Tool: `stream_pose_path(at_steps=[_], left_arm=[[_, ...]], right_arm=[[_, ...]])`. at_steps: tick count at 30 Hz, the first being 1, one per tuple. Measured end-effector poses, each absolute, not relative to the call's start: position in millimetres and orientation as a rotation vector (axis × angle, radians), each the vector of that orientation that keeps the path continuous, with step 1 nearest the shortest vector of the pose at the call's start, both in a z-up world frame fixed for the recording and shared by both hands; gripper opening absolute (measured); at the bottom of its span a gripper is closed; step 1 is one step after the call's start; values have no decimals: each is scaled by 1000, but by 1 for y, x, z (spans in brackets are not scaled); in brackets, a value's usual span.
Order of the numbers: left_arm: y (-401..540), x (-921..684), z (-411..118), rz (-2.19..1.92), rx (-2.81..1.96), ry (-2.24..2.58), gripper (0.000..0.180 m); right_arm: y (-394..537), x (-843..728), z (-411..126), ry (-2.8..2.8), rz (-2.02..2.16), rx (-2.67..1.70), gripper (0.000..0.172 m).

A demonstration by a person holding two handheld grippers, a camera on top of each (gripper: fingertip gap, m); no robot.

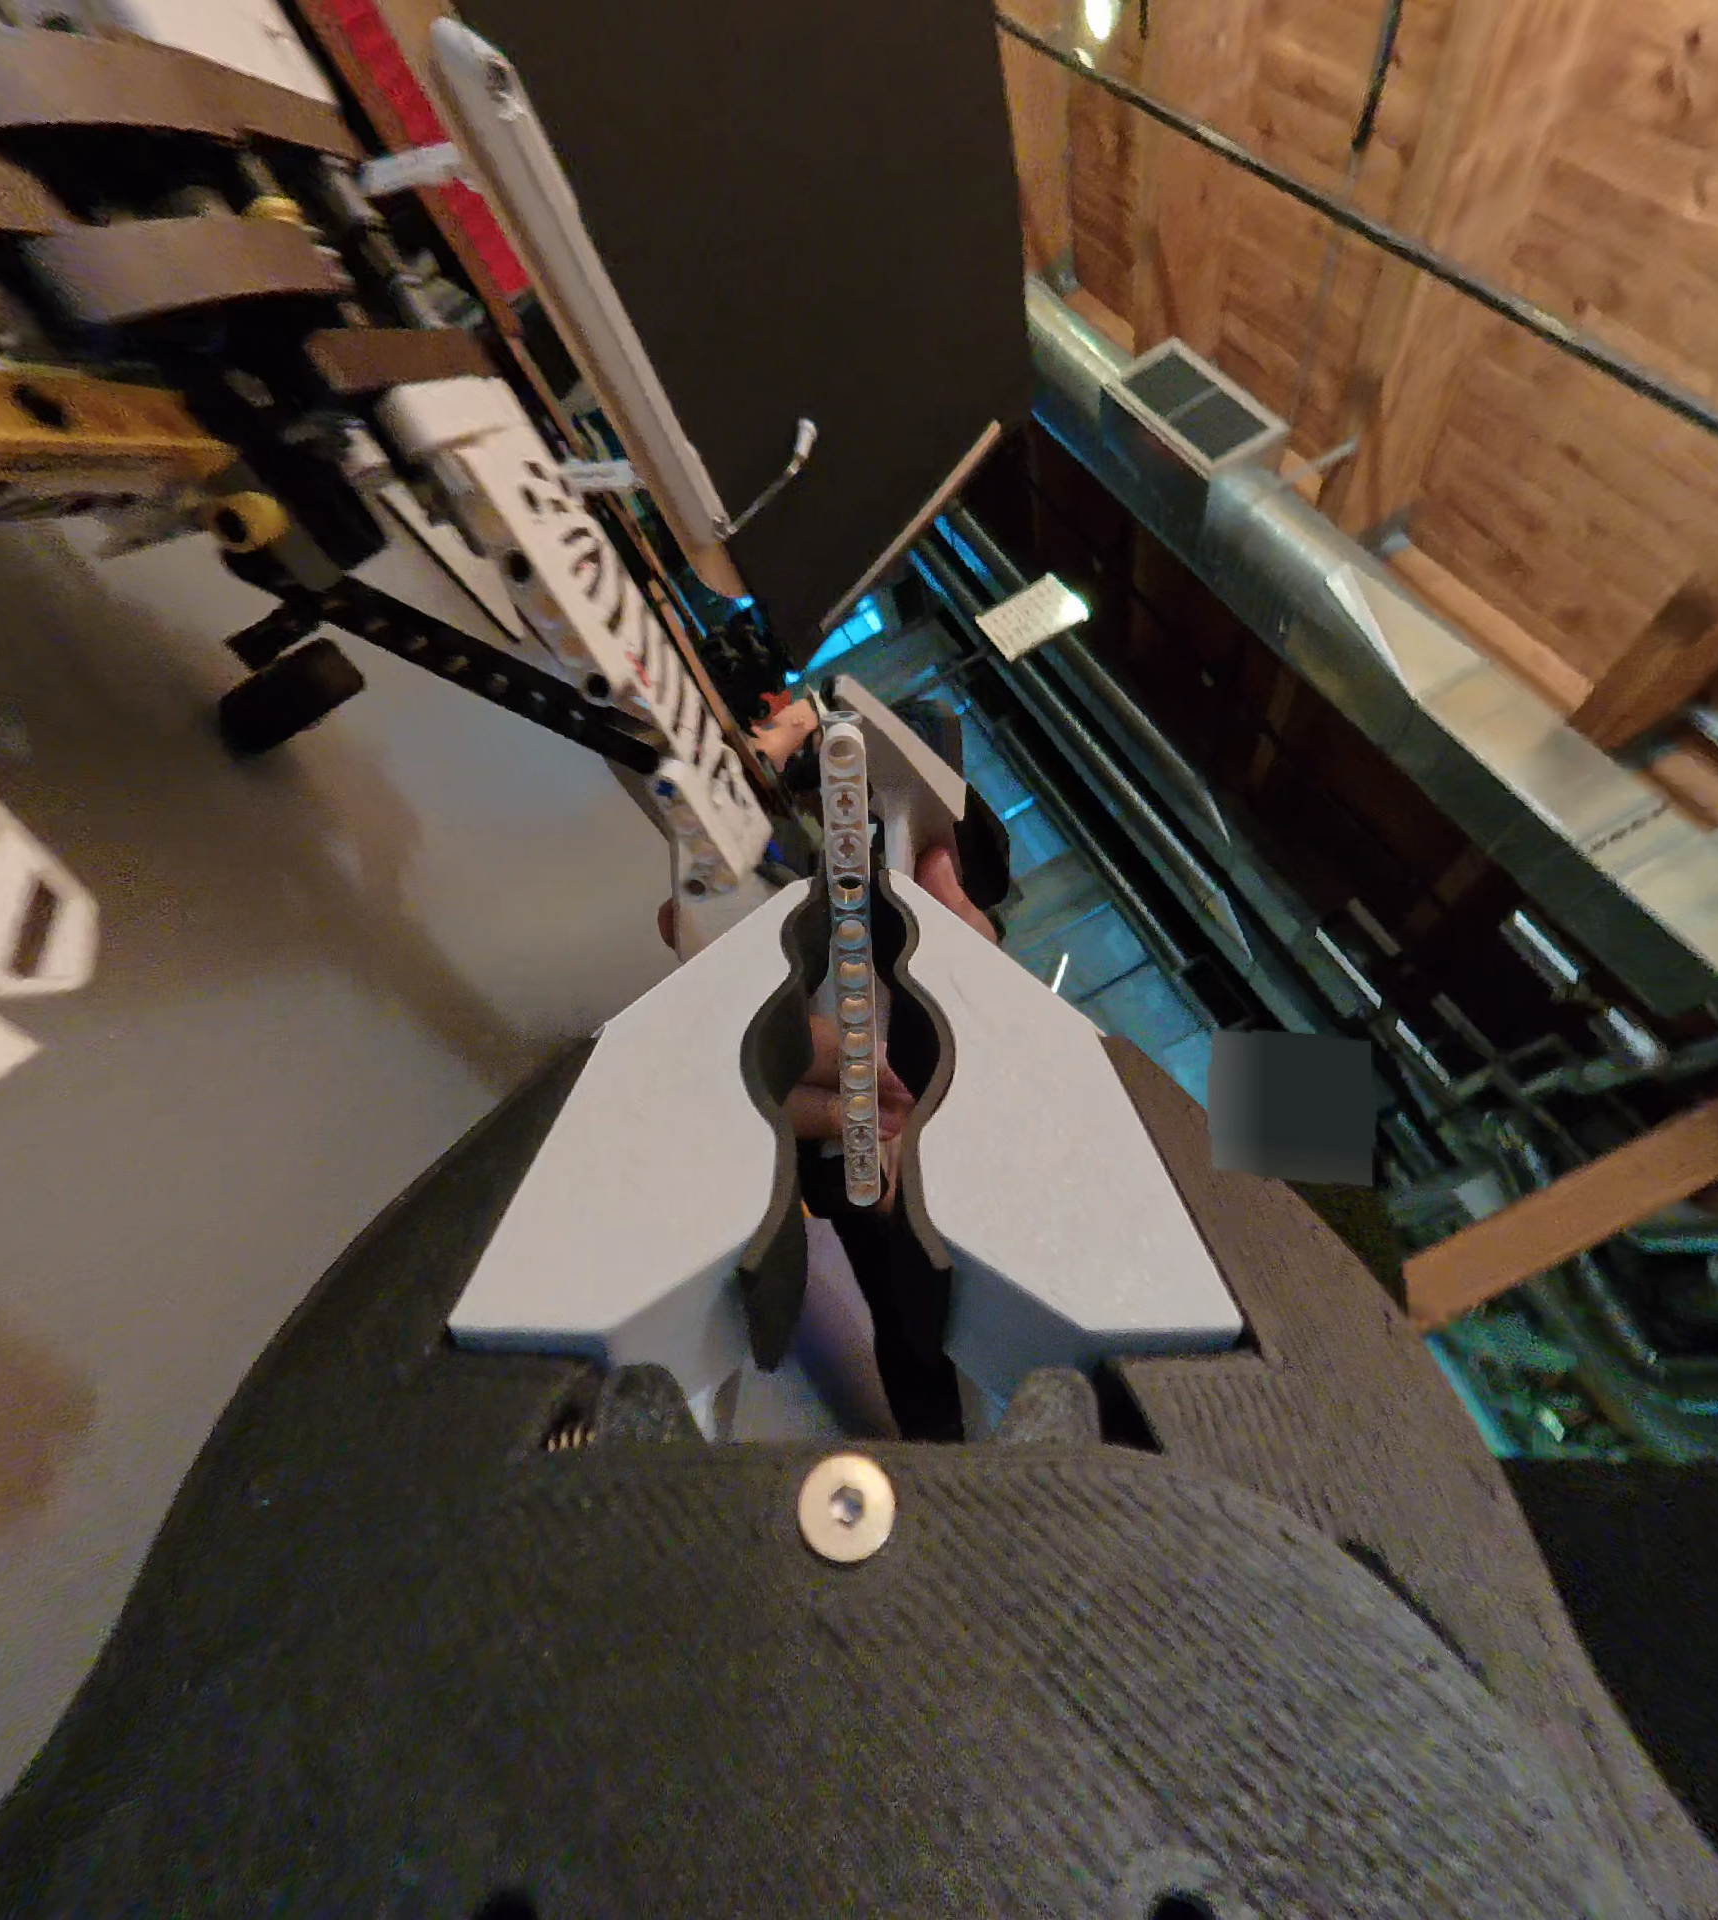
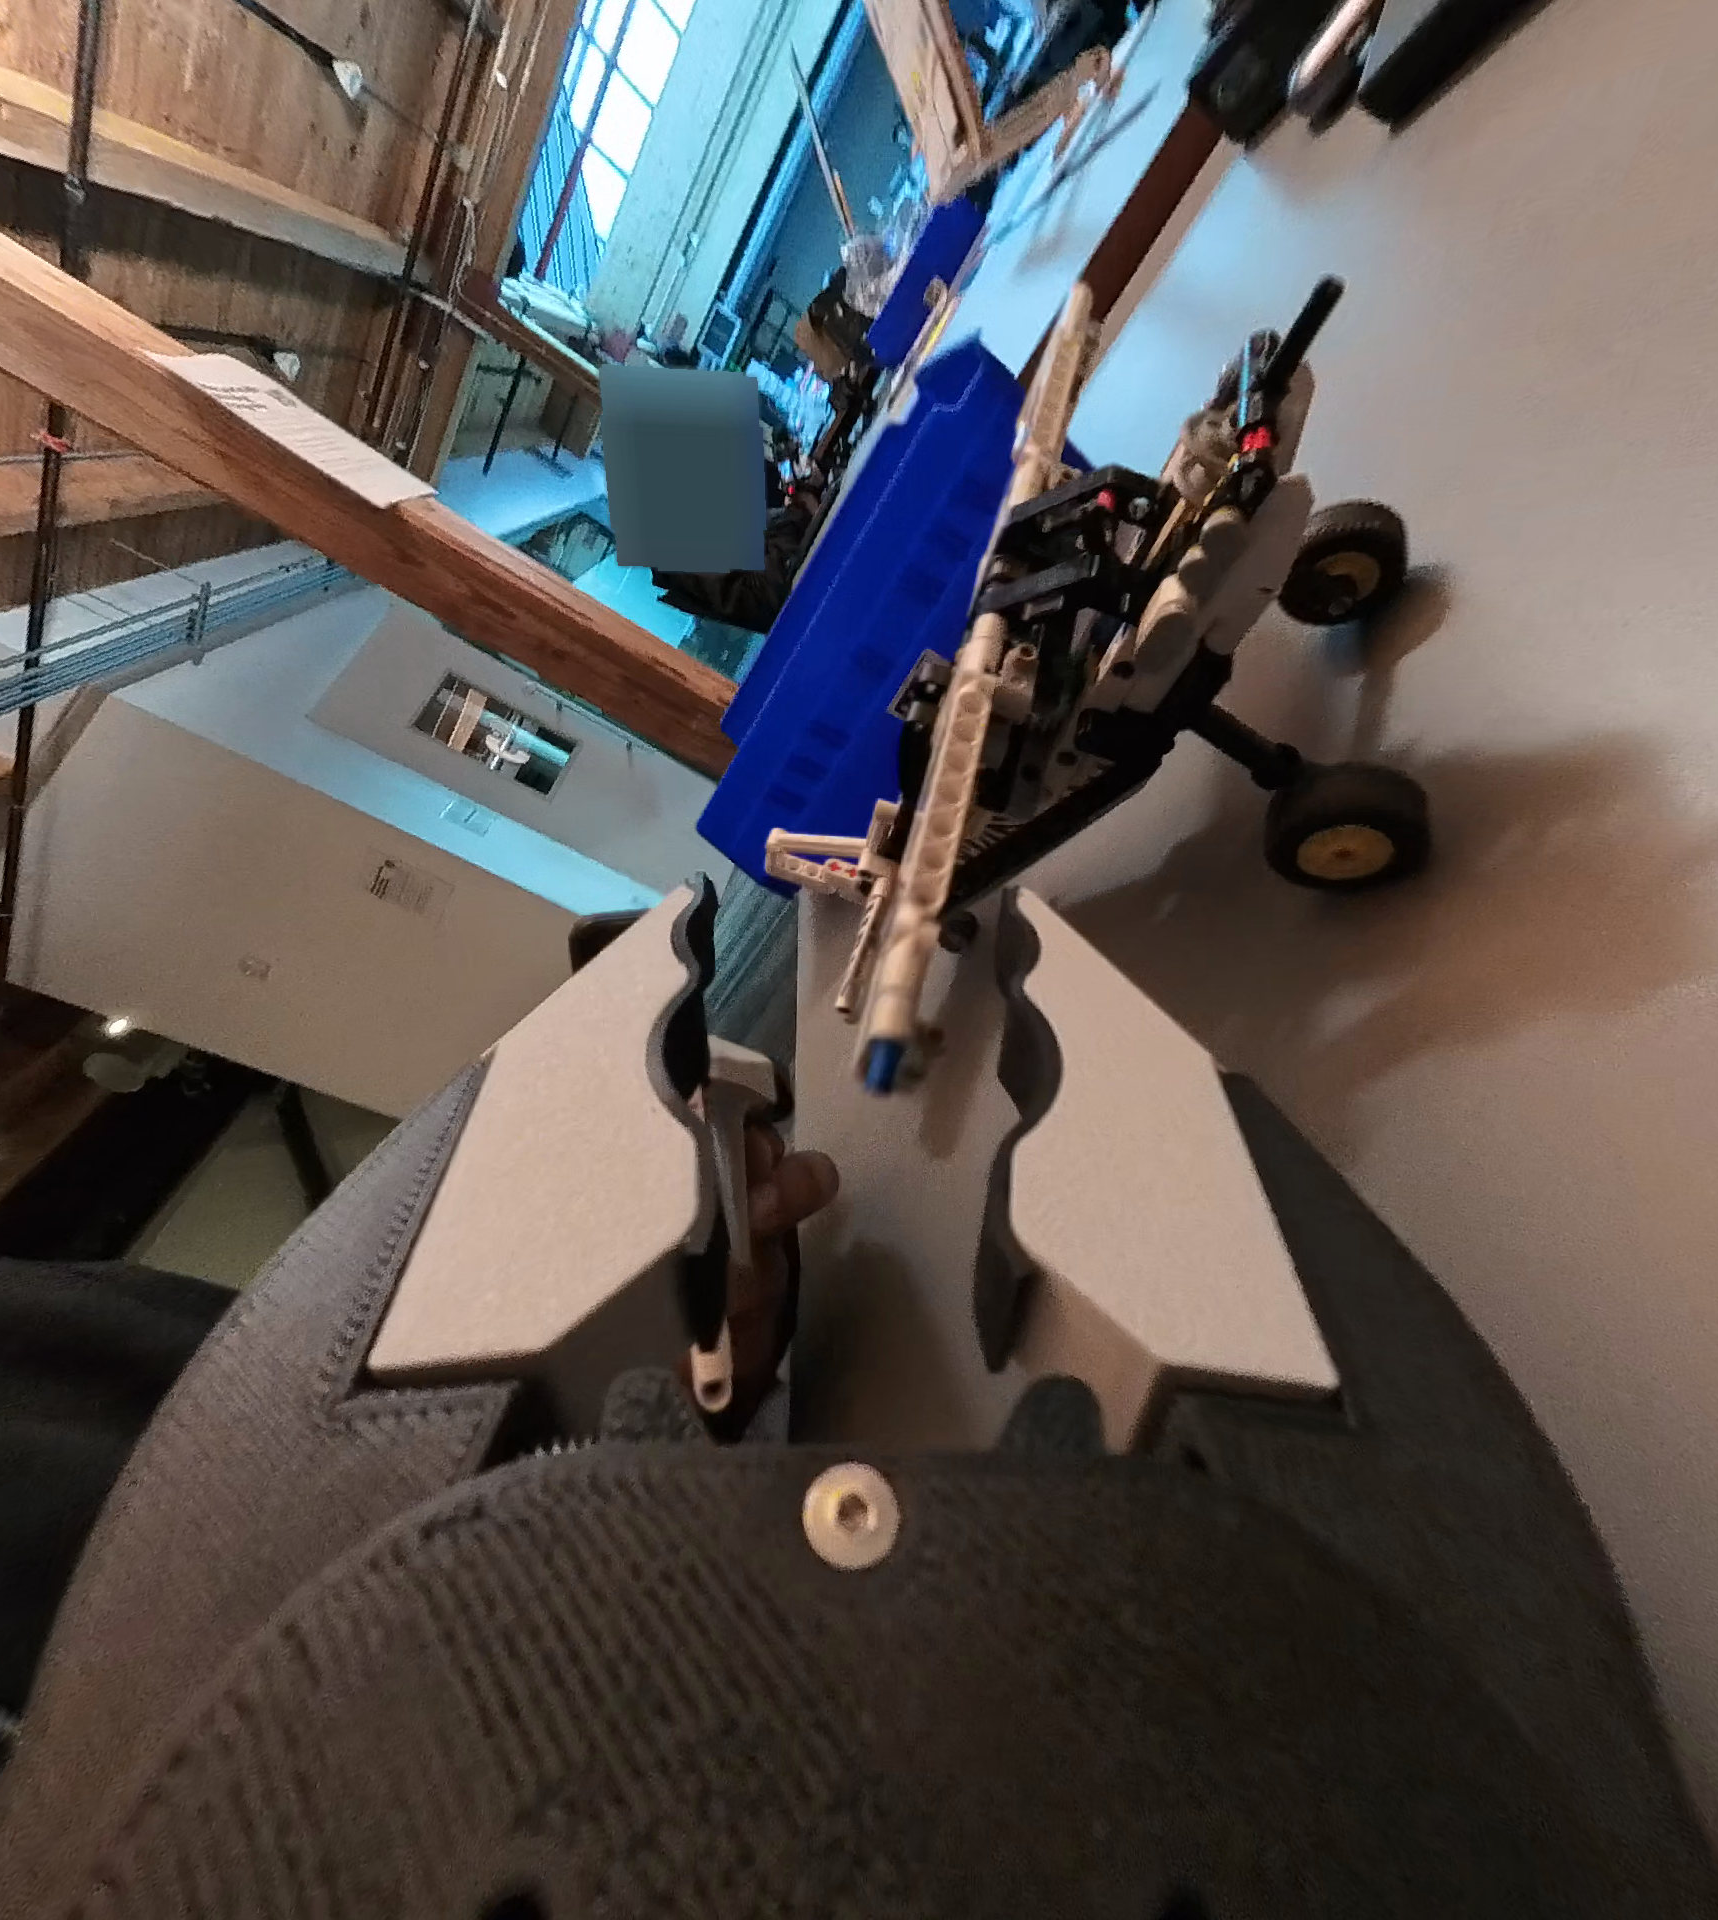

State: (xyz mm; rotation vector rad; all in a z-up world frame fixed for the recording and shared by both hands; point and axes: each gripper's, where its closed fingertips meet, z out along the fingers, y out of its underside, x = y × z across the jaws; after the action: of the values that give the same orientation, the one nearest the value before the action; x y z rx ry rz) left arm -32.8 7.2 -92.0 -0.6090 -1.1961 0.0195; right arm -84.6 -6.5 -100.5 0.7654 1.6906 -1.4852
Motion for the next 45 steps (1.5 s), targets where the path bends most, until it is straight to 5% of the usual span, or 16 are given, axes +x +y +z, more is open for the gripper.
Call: stream_pose_path(at_steps=[10, 14, 18, 20, 30, 45], left_arm=[[77, 11, -77, 270, -1178, -860, 4], [96, 22, -81, 98, -1188, -812, 4], [101, 18, -93, 31, -1208, -789, 5], [106, 20, -91, -36, -1197, -753, 5], [145, 15, -90, -277, -1221, -685, 4], [131, 10, -89, -394, -1088, -679, 3]], right_arm=[[108, -34, -60, 1948, -2256, 596, 33], [118, -4, -64, 1866, -2317, 463, 32], [155, 14, -37, 1616, -2659, 333, 5], [169, 19, -31, 1610, -2762, 322, 6], [157, -22, -73, 1564, -2295, 654, 34], [141, -12, -75, 1527, -2153, 538, 29]])
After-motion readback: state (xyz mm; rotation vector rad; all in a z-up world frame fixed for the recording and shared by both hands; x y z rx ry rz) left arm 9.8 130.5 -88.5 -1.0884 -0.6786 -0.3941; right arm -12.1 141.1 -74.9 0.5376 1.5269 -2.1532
